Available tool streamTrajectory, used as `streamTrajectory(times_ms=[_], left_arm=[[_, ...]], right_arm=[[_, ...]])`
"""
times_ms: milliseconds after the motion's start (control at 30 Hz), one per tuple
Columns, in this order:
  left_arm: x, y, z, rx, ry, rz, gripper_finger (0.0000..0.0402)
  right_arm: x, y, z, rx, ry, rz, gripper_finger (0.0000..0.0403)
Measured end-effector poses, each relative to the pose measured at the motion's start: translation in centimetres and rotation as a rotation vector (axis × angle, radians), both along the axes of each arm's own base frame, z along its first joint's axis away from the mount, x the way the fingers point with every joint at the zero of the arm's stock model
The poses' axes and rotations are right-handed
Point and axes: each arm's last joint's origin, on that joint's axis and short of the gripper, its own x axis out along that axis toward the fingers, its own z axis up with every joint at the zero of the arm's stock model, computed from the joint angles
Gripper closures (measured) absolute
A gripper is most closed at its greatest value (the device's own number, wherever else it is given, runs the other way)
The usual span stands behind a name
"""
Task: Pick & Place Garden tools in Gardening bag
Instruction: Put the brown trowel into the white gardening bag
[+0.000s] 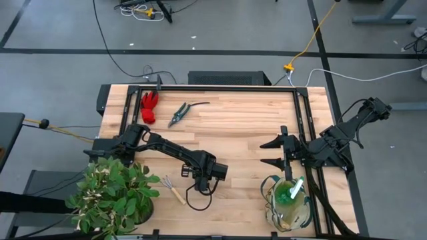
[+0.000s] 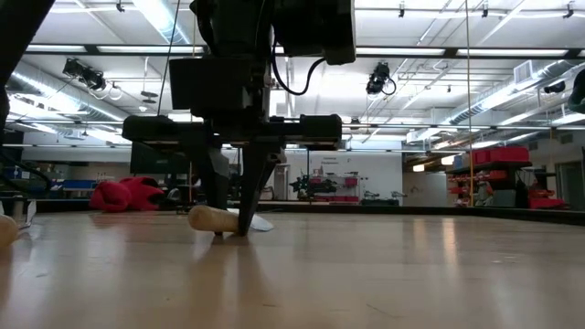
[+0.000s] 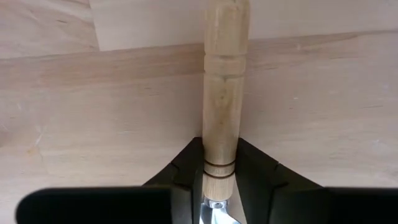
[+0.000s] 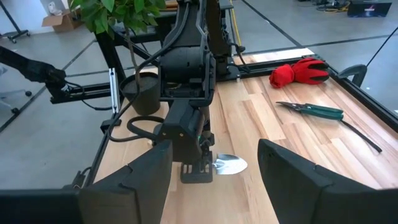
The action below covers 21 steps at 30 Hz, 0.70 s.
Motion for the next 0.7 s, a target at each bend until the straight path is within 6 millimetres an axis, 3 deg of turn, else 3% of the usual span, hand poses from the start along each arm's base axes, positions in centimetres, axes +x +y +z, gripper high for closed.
streamTrajectory(times_ms=[433,700], left_arm=[[-0.2,0.1,0.5,-0.003,0.003,0.055,0.0323],[-1.1,0.2,2.0,-0.016,0.032,0.09,0.0325]], right_arm=[[0.0,0.0,0.0,0.0,0.0,0.0,0.0163],[0.0,0.0,0.0,0.0,-0.004,0.001,0.0163]])
